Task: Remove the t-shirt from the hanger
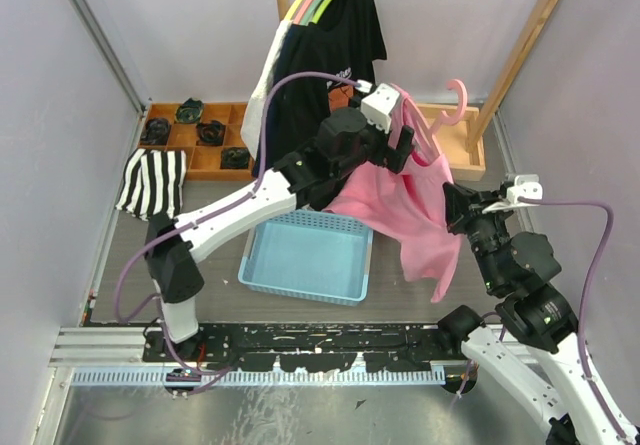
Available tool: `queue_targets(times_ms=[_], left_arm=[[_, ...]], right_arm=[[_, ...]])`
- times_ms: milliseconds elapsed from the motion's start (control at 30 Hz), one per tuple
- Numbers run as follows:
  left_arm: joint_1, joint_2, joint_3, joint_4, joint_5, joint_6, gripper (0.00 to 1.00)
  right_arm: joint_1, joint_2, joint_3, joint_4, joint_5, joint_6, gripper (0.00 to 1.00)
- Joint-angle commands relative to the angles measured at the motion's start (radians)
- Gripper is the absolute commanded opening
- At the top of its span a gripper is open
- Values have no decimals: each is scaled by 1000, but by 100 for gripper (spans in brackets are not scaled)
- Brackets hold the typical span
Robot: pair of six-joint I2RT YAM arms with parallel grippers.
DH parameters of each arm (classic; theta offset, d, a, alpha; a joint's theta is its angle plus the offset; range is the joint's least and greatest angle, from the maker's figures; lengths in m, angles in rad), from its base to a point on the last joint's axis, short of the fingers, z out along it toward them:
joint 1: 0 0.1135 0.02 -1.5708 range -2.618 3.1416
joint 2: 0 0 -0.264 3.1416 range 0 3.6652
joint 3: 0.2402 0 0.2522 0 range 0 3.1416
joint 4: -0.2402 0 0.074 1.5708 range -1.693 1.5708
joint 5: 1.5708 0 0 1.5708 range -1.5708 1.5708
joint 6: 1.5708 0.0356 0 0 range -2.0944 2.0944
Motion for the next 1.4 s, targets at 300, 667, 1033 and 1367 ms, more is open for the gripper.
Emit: queue_targets(times_ms=[300,667,1033,1367], left_arm=[[1,191,228,29,-133,61,97],[53,179,162,70,-113,3,91],[68,254,272,26,-48,-11,40],[51,148,186,59,270,22,0]], right_arm=[[5,-61,29,38,-27,5,1],[4,-78,34,35,-36,4,1],[5,-68,30,36,-39,6,1],[4,-44,8,67,-16,0,1]])
